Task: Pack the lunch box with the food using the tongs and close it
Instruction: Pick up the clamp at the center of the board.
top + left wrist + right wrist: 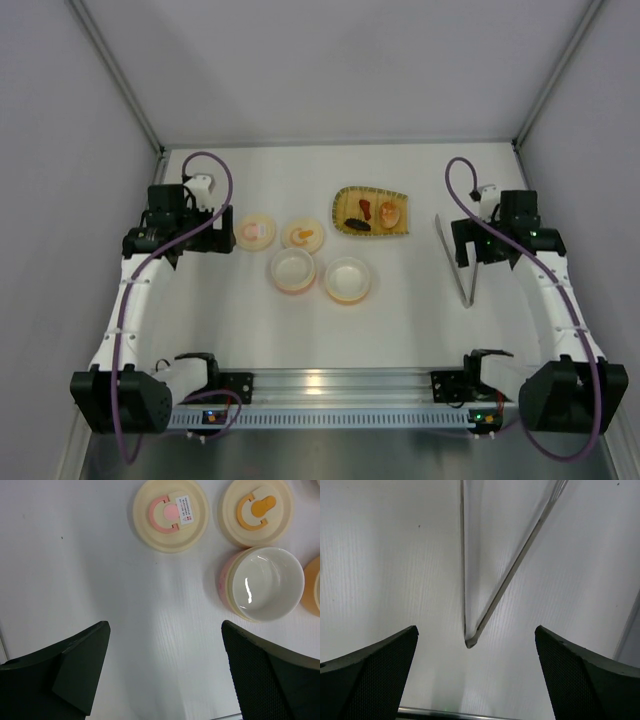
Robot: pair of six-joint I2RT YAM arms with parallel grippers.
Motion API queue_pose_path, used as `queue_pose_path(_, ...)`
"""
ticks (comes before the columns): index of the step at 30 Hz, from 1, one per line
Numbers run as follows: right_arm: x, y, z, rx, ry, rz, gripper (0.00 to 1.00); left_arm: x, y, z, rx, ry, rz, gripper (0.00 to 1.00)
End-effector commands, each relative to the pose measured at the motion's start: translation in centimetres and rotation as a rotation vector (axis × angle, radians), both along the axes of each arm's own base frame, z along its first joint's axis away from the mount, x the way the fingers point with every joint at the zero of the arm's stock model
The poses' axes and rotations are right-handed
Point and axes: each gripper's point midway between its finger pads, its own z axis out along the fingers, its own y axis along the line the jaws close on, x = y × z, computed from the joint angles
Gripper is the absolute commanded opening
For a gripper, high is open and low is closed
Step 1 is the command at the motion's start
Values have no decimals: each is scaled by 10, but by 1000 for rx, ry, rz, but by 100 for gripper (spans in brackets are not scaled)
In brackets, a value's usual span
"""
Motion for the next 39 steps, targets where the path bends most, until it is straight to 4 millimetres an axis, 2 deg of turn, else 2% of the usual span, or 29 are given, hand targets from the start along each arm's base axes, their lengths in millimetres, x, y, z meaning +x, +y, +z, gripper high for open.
queue_pose_path(1, -11, -21, 3, -87, 84, -45, 99, 4, -4, 17, -2, -45, -34, 98)
queue_pose_path(4, -16, -28, -7, -114, 149, -67, 99, 4, -5, 16, -11, -43, -42, 98)
queue_pose_path(13, -14, -25, -48, -84, 320, -76, 99, 6, -8, 9, -18, -24, -58, 98)
queue_pose_path(25, 24, -24, -84, -40, 341, -140, 99, 6, -10, -4, -11, -6, -95, 98)
queue_pose_path(27, 29, -18, -92, -10, 356, -131, 99, 7, -11, -5, -10, -6, -99, 98)
queue_pose_path(39, 63, -27, -104, -23, 312, -206, 99, 16, -11, -30, -15, 37, -95, 98)
